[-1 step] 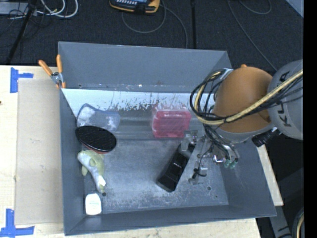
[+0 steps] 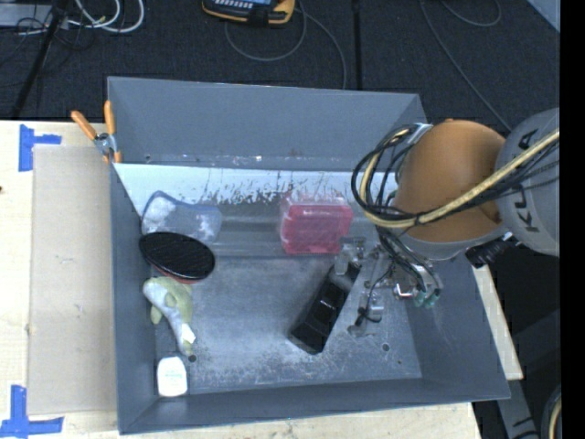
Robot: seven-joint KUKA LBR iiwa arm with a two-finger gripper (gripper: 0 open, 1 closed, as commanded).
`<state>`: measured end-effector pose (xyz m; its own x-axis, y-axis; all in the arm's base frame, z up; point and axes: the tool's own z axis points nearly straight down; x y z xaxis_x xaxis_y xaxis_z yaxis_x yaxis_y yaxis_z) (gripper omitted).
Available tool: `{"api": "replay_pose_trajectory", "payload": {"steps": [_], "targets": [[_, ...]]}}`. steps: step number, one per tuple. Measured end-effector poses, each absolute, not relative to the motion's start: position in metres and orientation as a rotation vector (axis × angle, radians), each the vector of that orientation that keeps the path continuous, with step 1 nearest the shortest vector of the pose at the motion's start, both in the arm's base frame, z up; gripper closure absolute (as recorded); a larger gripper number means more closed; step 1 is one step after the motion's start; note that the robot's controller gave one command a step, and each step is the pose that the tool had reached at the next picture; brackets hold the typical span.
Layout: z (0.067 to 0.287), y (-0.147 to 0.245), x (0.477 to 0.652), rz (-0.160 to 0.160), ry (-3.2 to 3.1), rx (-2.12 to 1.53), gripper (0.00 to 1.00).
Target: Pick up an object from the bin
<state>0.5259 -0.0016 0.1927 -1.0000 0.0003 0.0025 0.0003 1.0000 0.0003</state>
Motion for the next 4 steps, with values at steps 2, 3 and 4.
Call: {"api": "replay_pose_trajectory", "payload": {"steps": [2,3,4], "targets": [[0.101,-0.006,0.525,-0.003,-3.136,0.039,0.00],[0.083,-0.006,0.528,0.003,-3.151,-0.064,0.00],[0.080,0.002,0.531,0.001,-3.157,-0.098,0.00]]}}
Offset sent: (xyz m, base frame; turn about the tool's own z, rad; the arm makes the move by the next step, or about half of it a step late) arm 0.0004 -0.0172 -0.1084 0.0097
